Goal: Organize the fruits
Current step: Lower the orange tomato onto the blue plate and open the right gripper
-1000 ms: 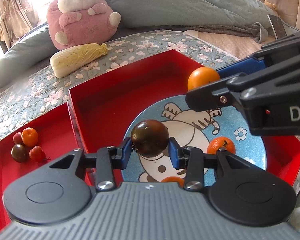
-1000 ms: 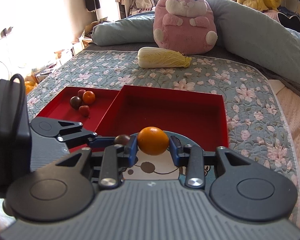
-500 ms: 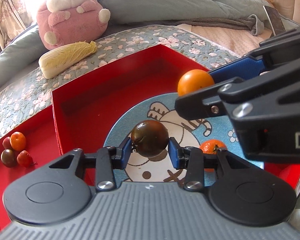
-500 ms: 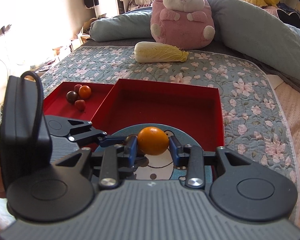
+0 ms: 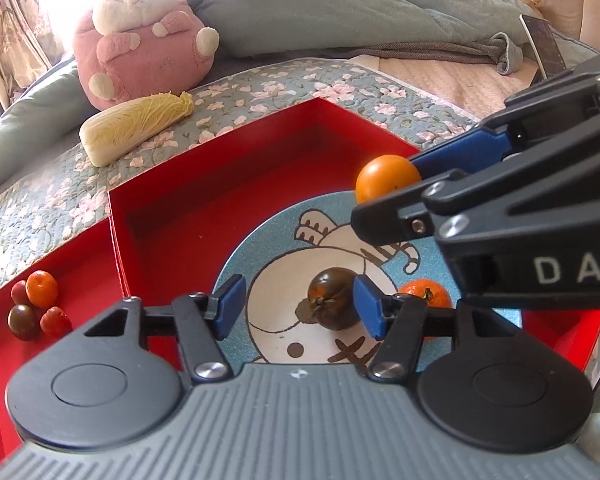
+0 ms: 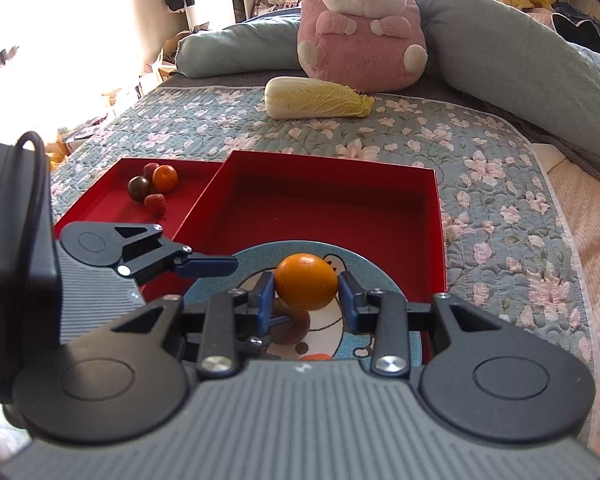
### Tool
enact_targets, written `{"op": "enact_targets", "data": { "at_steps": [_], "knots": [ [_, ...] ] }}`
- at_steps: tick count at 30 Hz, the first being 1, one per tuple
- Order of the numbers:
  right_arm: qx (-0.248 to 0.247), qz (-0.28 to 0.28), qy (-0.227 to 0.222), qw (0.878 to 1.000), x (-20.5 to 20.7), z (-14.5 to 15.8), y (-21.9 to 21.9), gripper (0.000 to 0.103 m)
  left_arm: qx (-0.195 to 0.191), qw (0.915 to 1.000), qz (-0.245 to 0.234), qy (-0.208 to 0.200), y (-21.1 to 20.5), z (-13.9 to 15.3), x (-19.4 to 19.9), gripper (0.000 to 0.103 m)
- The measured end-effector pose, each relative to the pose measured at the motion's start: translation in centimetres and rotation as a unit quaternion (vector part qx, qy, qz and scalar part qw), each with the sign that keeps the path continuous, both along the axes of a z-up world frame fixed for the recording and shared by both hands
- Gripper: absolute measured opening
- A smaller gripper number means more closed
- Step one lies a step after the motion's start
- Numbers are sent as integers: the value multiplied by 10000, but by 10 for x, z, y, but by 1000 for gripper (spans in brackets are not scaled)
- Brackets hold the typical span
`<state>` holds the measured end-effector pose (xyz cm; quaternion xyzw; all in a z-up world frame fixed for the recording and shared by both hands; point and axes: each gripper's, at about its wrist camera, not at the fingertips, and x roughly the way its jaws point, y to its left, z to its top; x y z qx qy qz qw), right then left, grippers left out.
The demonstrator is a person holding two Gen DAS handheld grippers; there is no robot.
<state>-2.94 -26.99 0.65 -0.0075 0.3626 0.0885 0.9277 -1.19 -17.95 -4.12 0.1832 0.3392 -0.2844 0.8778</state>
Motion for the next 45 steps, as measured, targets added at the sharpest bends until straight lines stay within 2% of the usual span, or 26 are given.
{"op": "enact_targets", "data": {
  "at_steps": [12,21,30,45],
  "knots": [
    [-184,-69,263,9995,7,-12,4,38,-73,9998,-133,-146,17,14,-10,65],
    [-221,-162,387,9989,15,-16,10,38,-199,9995,147,-207,49,23,-5,65],
    [-446,45,691,9966,21,-28,28,38,-285,9979,520,-247,76,29,3,65],
    [-642,201,771,9947,25,-33,46,39,-305,9971,653,-244,94,29,6,65]
  ]
}}
